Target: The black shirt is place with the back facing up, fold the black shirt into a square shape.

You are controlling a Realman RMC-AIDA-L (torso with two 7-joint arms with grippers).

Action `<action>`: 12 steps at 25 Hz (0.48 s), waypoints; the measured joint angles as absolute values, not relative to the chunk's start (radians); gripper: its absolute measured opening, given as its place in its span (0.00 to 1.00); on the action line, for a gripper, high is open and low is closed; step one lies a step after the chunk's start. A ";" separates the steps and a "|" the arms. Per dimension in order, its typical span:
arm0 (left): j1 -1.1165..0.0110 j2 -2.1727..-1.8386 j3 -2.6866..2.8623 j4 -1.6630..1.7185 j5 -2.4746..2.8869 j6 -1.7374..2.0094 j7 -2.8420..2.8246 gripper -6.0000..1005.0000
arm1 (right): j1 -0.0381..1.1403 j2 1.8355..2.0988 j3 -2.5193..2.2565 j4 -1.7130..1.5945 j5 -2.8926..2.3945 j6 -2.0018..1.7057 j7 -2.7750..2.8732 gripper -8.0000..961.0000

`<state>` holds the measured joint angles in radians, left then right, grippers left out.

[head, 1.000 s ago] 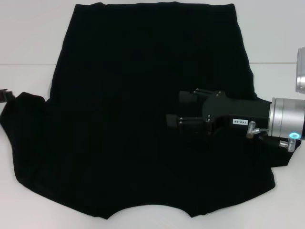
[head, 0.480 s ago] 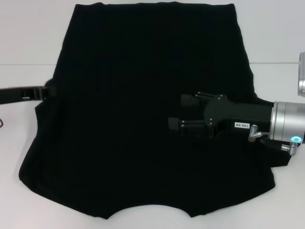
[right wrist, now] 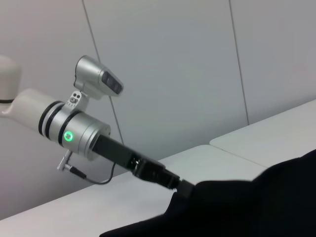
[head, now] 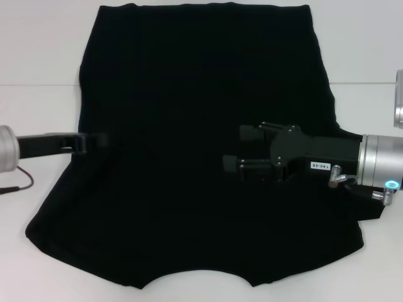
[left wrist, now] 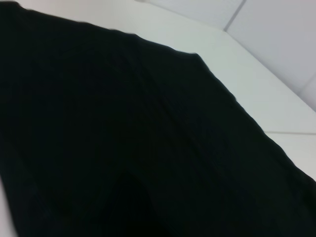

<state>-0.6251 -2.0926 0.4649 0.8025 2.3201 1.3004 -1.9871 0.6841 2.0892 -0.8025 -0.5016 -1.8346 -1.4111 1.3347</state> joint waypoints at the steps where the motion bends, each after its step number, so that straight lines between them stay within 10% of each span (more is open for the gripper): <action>1: -0.628 -2.095 0.472 0.796 2.320 1.303 -1.984 0.05 | 0.684 2.089 -0.803 -0.502 -1.835 -1.410 1.334 0.97; 9: -0.636 -2.109 0.547 0.788 2.296 1.369 -1.977 0.06 | 0.686 2.087 -0.802 -0.508 -1.835 -1.407 1.333 0.96; 12: -0.624 -2.103 0.545 0.798 2.296 1.351 -1.977 0.28 | 0.690 2.083 -0.802 -0.510 -1.835 -1.401 1.336 0.96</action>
